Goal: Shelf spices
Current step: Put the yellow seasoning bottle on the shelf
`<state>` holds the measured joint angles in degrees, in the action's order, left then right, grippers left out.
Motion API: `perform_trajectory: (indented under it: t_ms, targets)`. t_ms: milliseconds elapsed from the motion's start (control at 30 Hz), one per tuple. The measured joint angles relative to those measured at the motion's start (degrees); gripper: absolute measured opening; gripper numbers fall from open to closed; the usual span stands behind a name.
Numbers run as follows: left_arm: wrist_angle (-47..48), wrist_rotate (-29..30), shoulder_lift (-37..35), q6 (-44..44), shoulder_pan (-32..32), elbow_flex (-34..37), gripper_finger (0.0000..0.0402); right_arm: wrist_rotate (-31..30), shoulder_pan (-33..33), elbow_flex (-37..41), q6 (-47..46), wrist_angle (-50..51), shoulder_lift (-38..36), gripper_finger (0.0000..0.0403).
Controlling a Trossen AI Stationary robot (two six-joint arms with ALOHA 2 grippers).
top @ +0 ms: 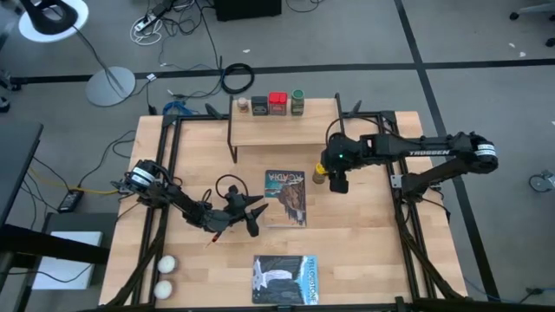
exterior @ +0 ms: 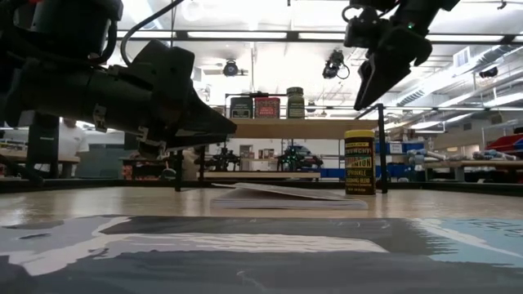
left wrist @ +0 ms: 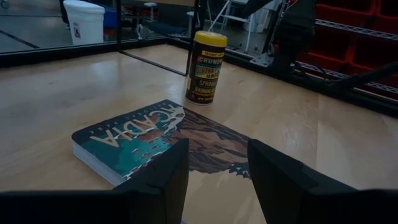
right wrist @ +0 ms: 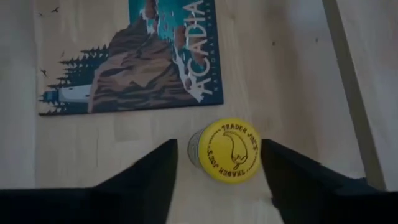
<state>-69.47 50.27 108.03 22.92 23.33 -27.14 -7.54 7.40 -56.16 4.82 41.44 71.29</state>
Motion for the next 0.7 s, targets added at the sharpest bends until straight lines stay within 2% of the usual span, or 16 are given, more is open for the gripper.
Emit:
perform_trajectory:
  t_ms: [100, 200, 400, 700]
  targets:
    - [-0.02, 0.02, 0.00, 0.00, 0.00, 0.00, 0.0167, 0.01, 0.15, 0.19, 0.70, -1.04, 0.00, 0.0265]
    - [-0.04, 0.02, 0.00, -0.02, 0.00, 0.00, 0.0167, 0.24, 1.13, 0.19, 0.78, -2.08, 0.02, 0.0283]
    - [-0.02, 0.02, 0.00, -0.02, 0.00, 0.00, 0.0167, 3.21, 2.88, 0.19, -0.55, -2.29, 3.02, 0.0282]
    - [-0.01, 0.00, 0.00, -0.06, 0.00, 0.00, 0.0167, 1.75, 3.54, 0.00, 0.14, -3.85, 9.16, 0.0286]
